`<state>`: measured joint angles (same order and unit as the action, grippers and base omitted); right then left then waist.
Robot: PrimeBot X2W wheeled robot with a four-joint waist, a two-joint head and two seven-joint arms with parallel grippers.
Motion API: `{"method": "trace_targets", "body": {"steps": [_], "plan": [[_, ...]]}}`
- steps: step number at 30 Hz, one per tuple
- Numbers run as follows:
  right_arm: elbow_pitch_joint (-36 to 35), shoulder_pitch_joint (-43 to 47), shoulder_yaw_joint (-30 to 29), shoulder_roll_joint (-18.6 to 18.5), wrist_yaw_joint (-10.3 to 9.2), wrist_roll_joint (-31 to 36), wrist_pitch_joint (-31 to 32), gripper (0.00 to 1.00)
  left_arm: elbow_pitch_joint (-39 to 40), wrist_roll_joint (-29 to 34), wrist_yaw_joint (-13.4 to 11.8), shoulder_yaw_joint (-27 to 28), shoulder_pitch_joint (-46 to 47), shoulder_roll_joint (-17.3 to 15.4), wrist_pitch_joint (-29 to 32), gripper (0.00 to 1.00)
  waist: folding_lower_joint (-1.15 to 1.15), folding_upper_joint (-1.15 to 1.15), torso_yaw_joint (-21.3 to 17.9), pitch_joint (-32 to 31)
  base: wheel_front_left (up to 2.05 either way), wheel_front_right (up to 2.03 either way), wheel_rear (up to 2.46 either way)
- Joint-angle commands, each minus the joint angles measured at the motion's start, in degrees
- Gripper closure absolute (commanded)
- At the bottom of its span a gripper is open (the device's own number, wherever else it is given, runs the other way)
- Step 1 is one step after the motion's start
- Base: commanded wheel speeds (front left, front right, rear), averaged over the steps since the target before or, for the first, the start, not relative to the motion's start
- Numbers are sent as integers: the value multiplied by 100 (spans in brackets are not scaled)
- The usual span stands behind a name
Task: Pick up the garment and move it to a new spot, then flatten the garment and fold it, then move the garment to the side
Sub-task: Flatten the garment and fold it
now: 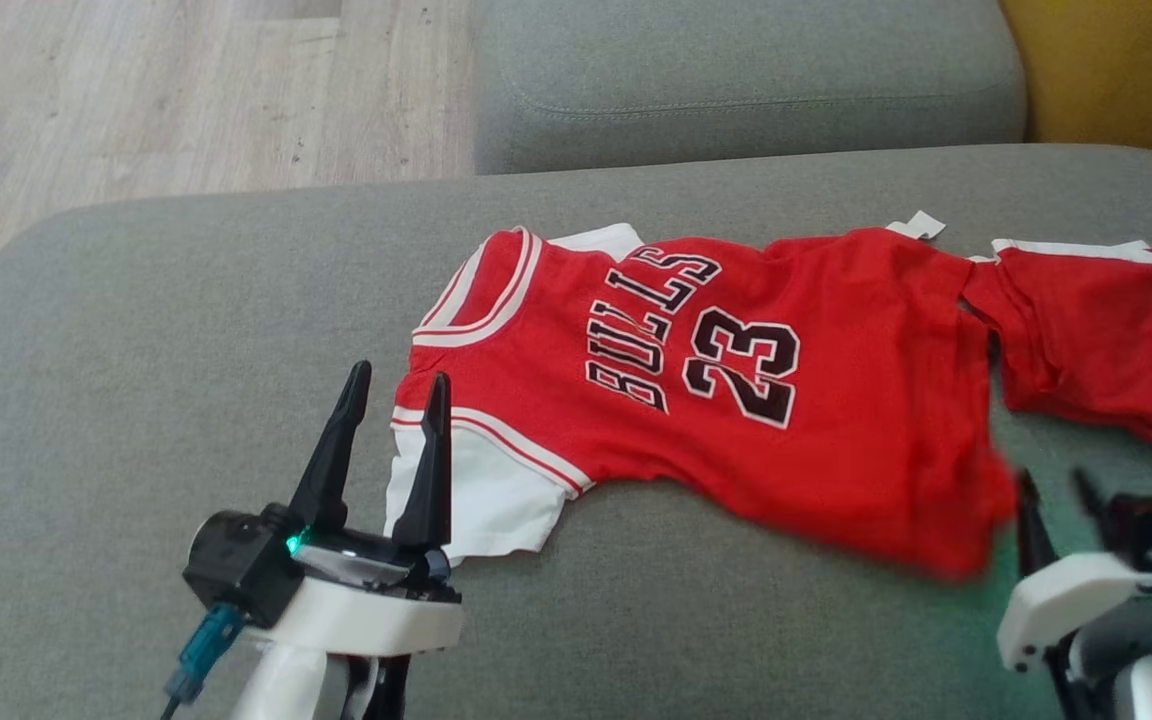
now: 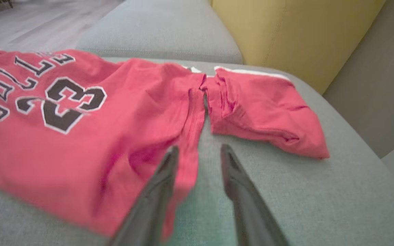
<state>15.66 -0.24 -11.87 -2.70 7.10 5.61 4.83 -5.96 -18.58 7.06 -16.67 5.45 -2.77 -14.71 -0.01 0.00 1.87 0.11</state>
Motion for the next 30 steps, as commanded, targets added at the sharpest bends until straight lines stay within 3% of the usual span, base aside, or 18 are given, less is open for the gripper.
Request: {"method": "trace_targets", "body": {"steps": [1, 5, 9, 16, 22, 30], "plan": [[-336, -196, 94, -46, 39, 1, -30, 0, 209, 14, -19, 177, 176, -10, -29, 0, 1, 0, 18, 15, 0, 0, 0], [-782, -242, 33, -24, 39, -102, -245, 0, 213, 17, -17, 185, 201, -10, -29, 0, 1, 0, 64, 57, 0, 0, 0], [-1051, -257, 471, -21, 39, -578, -723, 0, 213, 23, -16, 219, 219, -10, -29, 0, 1, 0, 104, 83, 0, 0, 0], [-891, 222, 976, -19, 39, -1659, -1682, 0, 201, 16, -24, 245, 154, -10, -29, 0, 1, 0, 155, 36, 0, 0, 0], [-599, 305, 1255, -19, 39, -1695, -1935, 0, 197, 61, -34, 268, 121, -10, -29, 0, 1, 0, 101, 61, 0, 0, 0], [-615, -8, 1147, -19, 39, -1631, -1975, 0, -200, 188, -48, 223, 84, -10, -29, 0, 1, 0, 116, 164, 0, 0, 0]]}}
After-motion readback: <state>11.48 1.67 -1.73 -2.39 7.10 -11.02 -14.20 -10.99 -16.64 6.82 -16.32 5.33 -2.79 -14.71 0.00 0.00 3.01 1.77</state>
